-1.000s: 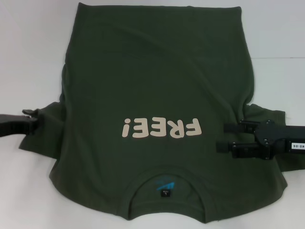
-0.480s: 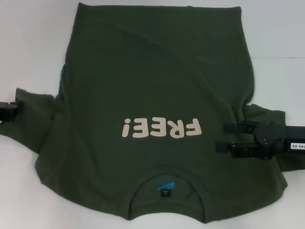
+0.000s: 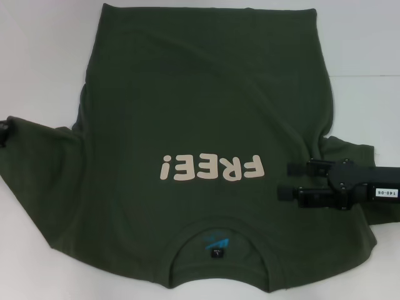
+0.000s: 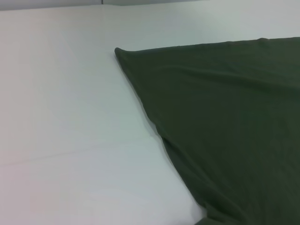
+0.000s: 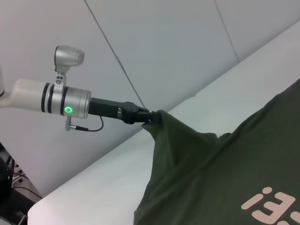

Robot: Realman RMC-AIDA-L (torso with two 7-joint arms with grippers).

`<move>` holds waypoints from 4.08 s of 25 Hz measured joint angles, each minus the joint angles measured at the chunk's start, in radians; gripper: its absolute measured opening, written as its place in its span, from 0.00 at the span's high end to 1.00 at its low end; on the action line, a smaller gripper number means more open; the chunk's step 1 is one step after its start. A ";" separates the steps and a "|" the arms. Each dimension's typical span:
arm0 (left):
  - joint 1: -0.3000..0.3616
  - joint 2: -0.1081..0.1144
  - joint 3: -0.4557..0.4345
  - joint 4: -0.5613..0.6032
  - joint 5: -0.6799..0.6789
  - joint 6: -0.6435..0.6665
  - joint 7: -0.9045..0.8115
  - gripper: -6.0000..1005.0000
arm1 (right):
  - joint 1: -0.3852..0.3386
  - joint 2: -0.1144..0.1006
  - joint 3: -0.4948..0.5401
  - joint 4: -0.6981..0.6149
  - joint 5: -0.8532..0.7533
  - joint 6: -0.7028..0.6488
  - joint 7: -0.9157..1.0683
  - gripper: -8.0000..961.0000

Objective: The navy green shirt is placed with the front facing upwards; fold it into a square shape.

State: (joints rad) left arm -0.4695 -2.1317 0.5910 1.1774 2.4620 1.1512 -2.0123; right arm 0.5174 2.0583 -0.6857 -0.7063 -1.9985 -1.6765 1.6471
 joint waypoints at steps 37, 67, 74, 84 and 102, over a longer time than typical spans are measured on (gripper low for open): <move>-0.084 -0.032 0.167 -0.290 -0.478 0.095 -0.186 0.75 | -0.005 -0.006 0.000 0.007 -0.002 -0.006 -0.009 0.09; -0.036 -0.035 0.257 -0.428 -0.598 0.269 0.498 0.14 | -0.041 -0.226 0.173 -0.052 -0.220 0.018 0.473 0.12; -0.025 -0.039 0.305 -0.440 -0.577 0.277 0.564 0.14 | -0.044 -0.216 0.216 -0.058 -0.331 0.056 0.530 0.12; -0.031 -0.037 0.309 -0.471 -0.576 0.275 0.574 0.14 | -0.050 -0.162 0.219 -0.035 -0.349 0.177 0.527 0.13; -0.029 -0.032 0.302 -0.469 -0.574 0.267 0.591 0.14 | -0.005 -0.103 0.207 0.061 -0.345 0.318 0.515 0.19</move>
State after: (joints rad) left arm -0.4987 -2.1640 0.8934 0.7084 1.8882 1.4179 -1.4217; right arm 0.5120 1.9549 -0.4791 -0.6455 -2.3433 -1.3580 2.1620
